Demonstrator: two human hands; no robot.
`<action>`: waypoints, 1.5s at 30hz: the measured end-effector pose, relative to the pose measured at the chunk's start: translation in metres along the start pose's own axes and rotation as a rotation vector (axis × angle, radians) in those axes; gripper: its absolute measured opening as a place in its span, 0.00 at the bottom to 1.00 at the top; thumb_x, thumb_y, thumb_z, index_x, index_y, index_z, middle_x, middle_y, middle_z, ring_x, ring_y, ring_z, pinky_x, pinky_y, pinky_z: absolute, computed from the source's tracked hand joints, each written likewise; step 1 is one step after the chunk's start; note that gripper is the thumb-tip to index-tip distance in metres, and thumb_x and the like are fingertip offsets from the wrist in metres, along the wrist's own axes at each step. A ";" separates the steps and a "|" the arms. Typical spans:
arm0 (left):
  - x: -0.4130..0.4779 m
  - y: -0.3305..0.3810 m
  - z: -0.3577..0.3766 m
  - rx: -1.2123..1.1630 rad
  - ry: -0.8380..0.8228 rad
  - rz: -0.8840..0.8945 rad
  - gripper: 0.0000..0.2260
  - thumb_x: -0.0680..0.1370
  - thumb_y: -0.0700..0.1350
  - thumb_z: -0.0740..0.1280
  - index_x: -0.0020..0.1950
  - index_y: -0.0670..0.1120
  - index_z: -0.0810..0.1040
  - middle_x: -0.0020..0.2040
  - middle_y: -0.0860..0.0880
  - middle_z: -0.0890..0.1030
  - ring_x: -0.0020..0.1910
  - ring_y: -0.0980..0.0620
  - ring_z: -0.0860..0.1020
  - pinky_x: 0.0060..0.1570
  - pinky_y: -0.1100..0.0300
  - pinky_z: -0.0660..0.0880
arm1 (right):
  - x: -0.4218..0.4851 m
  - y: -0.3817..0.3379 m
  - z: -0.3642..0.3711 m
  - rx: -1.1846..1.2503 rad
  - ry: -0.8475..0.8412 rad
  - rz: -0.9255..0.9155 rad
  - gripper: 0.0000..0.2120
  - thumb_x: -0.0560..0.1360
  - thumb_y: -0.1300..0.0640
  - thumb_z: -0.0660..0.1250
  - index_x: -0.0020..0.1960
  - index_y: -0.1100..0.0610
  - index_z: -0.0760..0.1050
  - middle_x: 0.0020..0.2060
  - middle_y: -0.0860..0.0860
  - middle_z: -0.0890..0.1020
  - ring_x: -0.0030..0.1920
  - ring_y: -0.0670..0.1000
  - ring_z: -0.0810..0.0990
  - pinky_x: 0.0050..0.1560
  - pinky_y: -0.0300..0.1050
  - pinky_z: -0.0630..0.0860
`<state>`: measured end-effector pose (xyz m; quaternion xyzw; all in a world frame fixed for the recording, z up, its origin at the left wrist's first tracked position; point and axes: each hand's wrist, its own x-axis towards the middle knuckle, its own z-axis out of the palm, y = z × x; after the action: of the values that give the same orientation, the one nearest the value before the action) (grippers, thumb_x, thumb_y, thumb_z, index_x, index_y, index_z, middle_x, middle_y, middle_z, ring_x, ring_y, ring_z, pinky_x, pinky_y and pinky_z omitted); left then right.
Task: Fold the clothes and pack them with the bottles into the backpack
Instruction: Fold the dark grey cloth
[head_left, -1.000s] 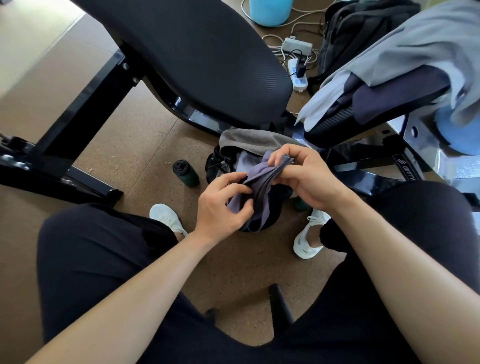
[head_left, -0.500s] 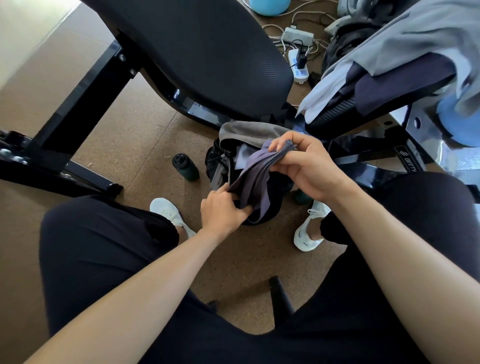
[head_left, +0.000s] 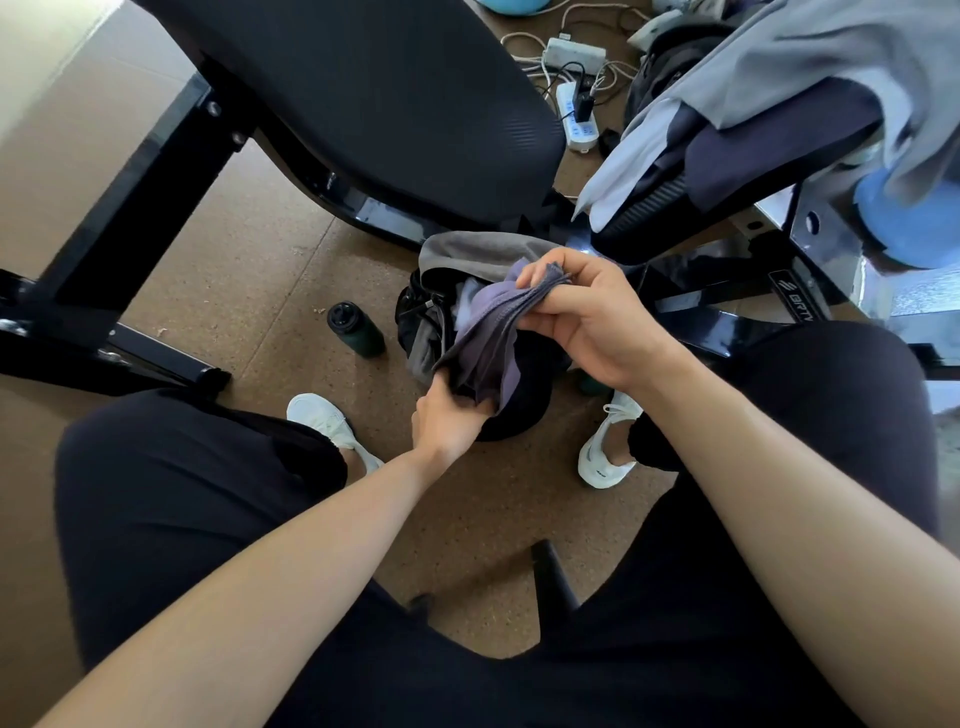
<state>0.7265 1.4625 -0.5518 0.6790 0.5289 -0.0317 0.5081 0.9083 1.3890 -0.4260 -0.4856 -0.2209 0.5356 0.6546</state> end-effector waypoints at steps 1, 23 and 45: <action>0.000 -0.001 0.001 -0.016 -0.022 0.003 0.30 0.71 0.54 0.73 0.73 0.57 0.68 0.58 0.52 0.80 0.43 0.51 0.86 0.49 0.46 0.84 | 0.000 0.000 -0.001 -0.002 0.023 -0.004 0.20 0.76 0.75 0.62 0.35 0.55 0.80 0.41 0.54 0.78 0.42 0.51 0.81 0.47 0.45 0.82; 0.015 0.033 -0.154 0.965 0.006 0.198 0.11 0.79 0.49 0.67 0.58 0.59 0.84 0.54 0.47 0.82 0.54 0.41 0.80 0.47 0.52 0.74 | 0.014 0.033 -0.062 -0.998 0.547 0.276 0.08 0.72 0.62 0.73 0.41 0.52 0.77 0.44 0.57 0.84 0.43 0.57 0.85 0.35 0.47 0.83; 0.031 0.035 -0.181 -0.439 -0.248 0.107 0.05 0.67 0.42 0.61 0.37 0.42 0.74 0.34 0.46 0.72 0.34 0.51 0.70 0.38 0.55 0.67 | 0.022 0.029 -0.054 -0.747 0.510 -0.073 0.13 0.83 0.55 0.64 0.40 0.50 0.71 0.36 0.44 0.77 0.37 0.42 0.73 0.40 0.38 0.69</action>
<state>0.6770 1.6170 -0.4598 0.5705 0.4201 0.0277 0.7052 0.9453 1.3863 -0.4799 -0.7970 -0.2474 0.2590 0.4864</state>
